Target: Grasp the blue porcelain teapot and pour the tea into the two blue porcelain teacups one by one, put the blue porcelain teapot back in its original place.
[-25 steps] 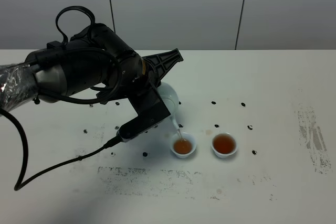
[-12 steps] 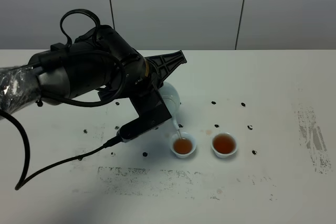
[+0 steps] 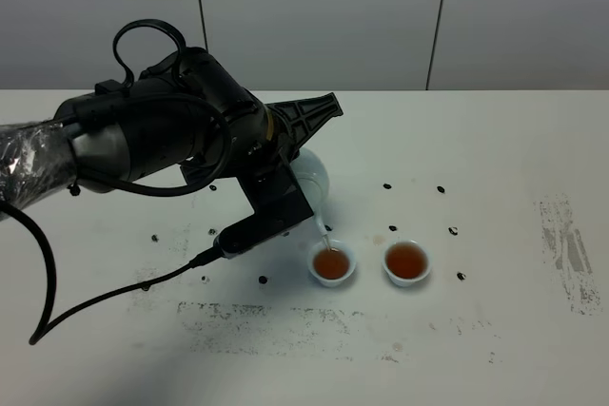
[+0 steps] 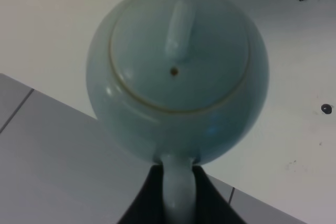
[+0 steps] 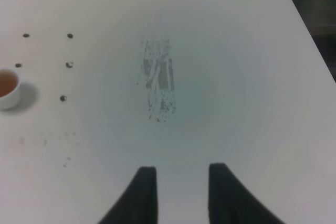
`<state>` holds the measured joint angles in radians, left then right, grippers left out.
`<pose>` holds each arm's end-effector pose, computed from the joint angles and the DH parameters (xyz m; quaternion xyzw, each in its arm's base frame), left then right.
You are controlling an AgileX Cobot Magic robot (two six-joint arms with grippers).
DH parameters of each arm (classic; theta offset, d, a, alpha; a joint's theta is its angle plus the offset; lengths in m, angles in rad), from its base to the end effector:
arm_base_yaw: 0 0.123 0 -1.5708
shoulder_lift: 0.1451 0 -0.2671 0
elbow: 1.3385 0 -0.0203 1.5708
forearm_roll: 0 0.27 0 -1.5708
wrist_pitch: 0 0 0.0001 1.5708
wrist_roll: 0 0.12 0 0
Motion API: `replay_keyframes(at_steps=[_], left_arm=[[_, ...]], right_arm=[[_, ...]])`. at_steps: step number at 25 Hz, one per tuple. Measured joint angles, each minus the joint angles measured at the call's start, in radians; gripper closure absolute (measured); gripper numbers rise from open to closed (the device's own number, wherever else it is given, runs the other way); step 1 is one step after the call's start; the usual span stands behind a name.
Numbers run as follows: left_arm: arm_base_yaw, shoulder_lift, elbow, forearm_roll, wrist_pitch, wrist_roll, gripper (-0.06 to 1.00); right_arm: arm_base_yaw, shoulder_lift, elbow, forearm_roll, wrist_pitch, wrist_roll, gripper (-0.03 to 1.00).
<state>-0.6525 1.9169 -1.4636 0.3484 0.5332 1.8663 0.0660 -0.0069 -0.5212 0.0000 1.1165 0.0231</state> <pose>0.3792 -0.2635 0.1902 0.9194 0.1784 0.2938 0.1911 0.0493 0.0033 0.2745 -0.0185 0.8602 0.0227 0.5092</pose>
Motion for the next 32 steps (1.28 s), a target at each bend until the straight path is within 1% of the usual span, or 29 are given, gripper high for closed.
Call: replay_keyframes(at_steps=[10,17,23,30,32], left_arm=[[-0.002,0.0,0.0,0.0,0.0,-0.002,0.87],[-0.002,0.0,0.0,-0.004,0.0,-0.046,0.87],[0.013,0.0,0.0,-0.069,0.015,-0.051,0.87],[0.048,0.0,0.0,-0.171,0.058,-0.051,0.87],[0.059,0.0,0.0,-0.214,0.074,-0.051,0.87]], right_arm=[[0.0,0.0,0.0,0.0,0.0,-0.001,0.74],[0.0,0.0,0.0,0.0,0.0,0.0,0.74],[0.0,0.0,0.0,0.0,0.0,0.0,0.74],[0.0,0.0,0.0,0.0,0.0,-0.001,0.74],[0.0,0.0,0.0,0.0,0.0,-0.001,0.74]])
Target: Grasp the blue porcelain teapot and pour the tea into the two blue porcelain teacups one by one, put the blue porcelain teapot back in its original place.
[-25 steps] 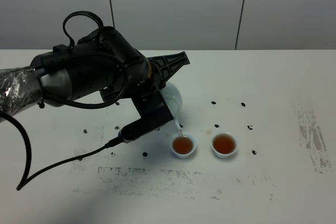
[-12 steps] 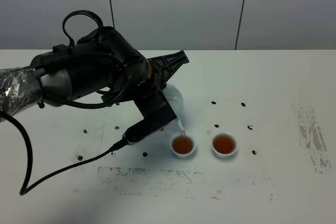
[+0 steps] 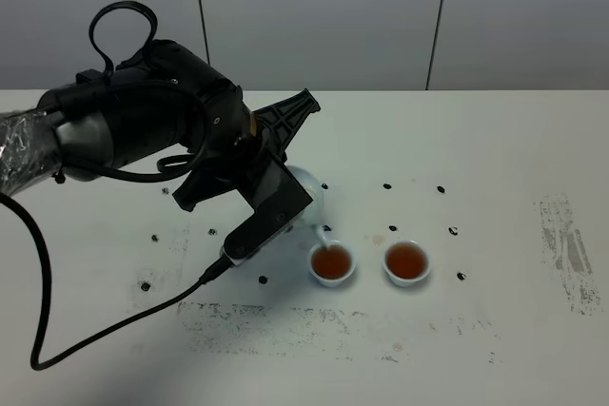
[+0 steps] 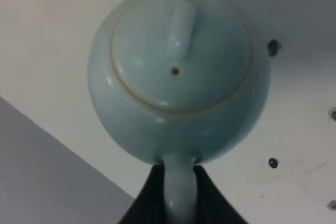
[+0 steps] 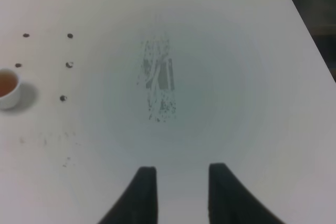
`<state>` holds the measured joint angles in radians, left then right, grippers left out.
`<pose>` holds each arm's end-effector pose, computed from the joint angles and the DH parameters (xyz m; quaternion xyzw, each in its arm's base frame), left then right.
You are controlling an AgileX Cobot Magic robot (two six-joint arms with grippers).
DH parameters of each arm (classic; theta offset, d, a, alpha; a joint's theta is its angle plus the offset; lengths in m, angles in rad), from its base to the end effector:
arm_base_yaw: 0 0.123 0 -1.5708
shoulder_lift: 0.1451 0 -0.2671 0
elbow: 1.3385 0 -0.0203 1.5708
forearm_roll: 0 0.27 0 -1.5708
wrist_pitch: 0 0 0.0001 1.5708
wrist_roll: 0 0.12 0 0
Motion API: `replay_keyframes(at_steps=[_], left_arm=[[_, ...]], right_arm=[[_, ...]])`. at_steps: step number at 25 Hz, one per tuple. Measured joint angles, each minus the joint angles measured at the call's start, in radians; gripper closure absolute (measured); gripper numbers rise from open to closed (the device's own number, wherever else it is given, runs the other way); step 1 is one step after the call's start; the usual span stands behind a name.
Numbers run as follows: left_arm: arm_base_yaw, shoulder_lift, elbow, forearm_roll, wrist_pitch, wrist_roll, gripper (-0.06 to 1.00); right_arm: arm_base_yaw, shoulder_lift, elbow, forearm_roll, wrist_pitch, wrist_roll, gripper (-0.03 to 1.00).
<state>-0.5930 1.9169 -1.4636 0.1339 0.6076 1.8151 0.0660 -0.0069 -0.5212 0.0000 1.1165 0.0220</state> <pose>0.3807 -0.2455 0.1821 0.9050 0.3034 0.2115 0.2102 0.0493 0.0033 0.2745 -0.0189 0.8602 0.0224 0.5092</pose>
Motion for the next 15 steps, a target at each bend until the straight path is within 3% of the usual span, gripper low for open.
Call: replay_keyframes(at_steps=[7,15], left_arm=[[0.041,-0.001,0.0,-0.134,0.039,-0.019,0.87],[0.069,-0.001,0.0,-0.193,0.06,-0.198,0.87]], right_arm=[[0.0,0.0,0.0,0.0,0.0,0.0,0.74],[0.0,0.0,0.0,0.0,0.0,0.002,0.74]])
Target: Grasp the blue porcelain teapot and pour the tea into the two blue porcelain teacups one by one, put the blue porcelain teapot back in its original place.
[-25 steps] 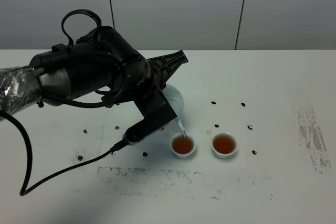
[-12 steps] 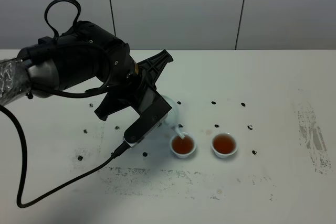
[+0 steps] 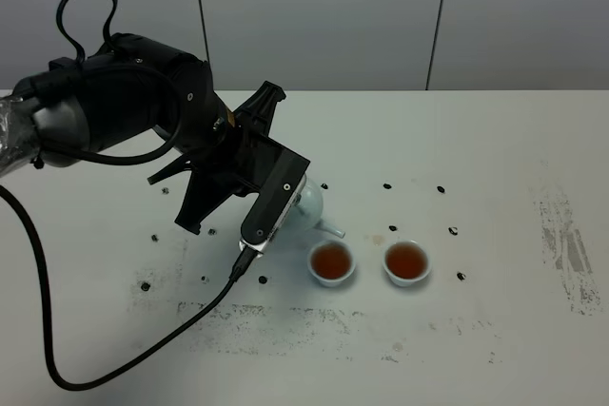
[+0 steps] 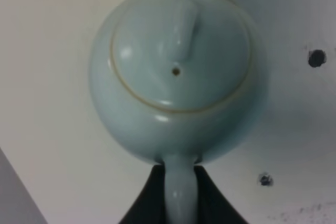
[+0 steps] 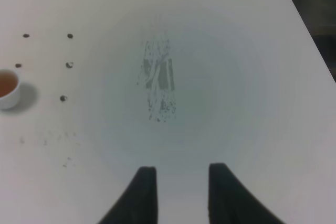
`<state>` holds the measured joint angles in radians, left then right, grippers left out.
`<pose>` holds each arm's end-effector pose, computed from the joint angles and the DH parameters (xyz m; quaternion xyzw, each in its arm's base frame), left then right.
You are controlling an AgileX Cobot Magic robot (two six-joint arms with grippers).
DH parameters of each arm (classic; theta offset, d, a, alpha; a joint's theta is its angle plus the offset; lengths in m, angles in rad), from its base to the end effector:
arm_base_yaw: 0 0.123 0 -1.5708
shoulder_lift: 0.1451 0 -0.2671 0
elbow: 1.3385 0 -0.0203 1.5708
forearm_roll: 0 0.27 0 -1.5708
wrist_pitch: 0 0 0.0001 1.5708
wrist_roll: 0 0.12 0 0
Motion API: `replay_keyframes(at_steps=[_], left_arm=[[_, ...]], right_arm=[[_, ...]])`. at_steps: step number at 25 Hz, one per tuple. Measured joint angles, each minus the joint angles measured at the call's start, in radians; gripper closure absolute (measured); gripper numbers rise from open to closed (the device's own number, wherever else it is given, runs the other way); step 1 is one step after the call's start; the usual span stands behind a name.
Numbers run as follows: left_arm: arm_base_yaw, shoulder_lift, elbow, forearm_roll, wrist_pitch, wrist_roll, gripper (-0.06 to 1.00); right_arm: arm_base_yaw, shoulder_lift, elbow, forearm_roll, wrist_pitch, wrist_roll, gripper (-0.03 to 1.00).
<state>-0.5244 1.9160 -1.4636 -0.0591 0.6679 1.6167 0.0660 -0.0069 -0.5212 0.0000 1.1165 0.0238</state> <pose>0.3844 -0.2274 0.1782 0.8372 0.4776 0.1176 0.2392 0.0493 0.0033 0.2745 -0.0182 0.8602 0.0229 0.5092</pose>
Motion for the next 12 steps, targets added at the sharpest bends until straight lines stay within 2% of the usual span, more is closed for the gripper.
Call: replay_keyframes(at_steps=[5,12], left_arm=[[0.019,-0.025,0.0,-0.036,0.036,-0.126,0.87],[0.088,-0.15,0.043,-0.216,0.094,-0.256,0.87]], right_arm=[[0.0,0.0,0.0,0.0,0.0,-0.001,0.74],[0.0,0.0,0.0,0.0,0.0,-0.001,0.74]])
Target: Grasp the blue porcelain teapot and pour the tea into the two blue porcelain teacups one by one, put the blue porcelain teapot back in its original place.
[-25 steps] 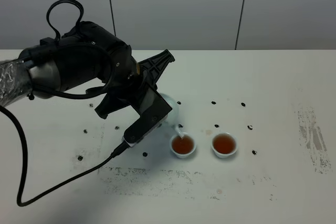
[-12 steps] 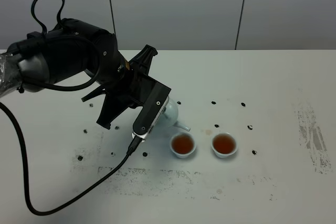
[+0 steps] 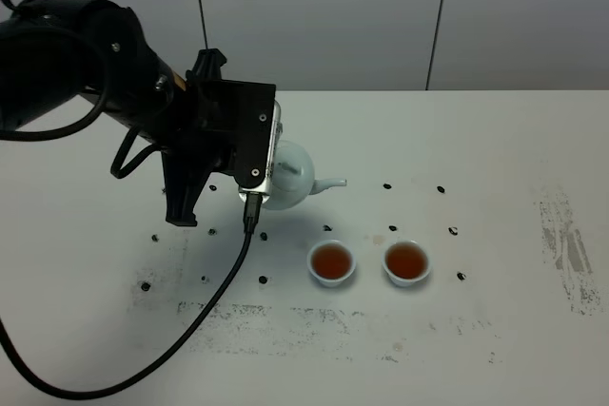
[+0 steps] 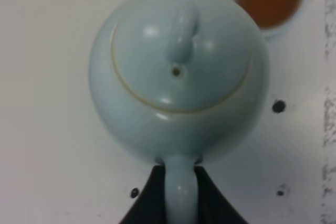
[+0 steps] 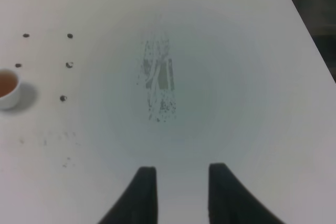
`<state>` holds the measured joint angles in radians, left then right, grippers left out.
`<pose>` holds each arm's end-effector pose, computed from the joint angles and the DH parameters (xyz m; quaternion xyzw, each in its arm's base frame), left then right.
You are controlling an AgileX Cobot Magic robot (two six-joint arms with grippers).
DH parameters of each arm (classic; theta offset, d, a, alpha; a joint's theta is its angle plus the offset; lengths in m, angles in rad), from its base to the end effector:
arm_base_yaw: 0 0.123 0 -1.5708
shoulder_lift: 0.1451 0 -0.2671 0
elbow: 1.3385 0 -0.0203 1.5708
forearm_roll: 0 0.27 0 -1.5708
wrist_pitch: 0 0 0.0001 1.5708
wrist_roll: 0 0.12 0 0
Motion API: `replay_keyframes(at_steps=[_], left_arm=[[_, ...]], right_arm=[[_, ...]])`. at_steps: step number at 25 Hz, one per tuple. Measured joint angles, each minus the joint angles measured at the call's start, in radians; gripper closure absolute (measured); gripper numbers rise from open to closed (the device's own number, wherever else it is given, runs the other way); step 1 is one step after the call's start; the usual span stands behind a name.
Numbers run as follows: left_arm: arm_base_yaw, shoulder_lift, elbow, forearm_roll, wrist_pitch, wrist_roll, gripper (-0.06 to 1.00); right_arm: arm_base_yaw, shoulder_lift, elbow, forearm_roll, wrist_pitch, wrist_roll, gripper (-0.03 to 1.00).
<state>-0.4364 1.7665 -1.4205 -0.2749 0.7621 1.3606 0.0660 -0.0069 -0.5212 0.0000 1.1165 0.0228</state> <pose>0.3701 -0.1975 0.2259 0.7025 0.6483 0.0143 0.2933 0.0493 0.0033 0.2745 -0.0186 0.8602 0.0226 0.5092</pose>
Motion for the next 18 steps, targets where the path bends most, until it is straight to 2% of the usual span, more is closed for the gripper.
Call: replay_keyframes(at_steps=[9,13,18], left_arm=[[0.035,-0.102,0.231,-0.35,-0.026,0.005,0.87],[0.036,-0.11,0.328,-0.465,-0.065,0.075,0.87],[0.037,-0.11,0.438,-0.557,-0.103,0.234,0.87]], right_arm=[[0.0,0.0,0.0,0.0,0.0,0.0,0.74],[0.0,0.0,0.0,0.0,0.0,0.0,0.74],[0.0,0.0,0.0,0.0,0.0,0.0,0.74]])
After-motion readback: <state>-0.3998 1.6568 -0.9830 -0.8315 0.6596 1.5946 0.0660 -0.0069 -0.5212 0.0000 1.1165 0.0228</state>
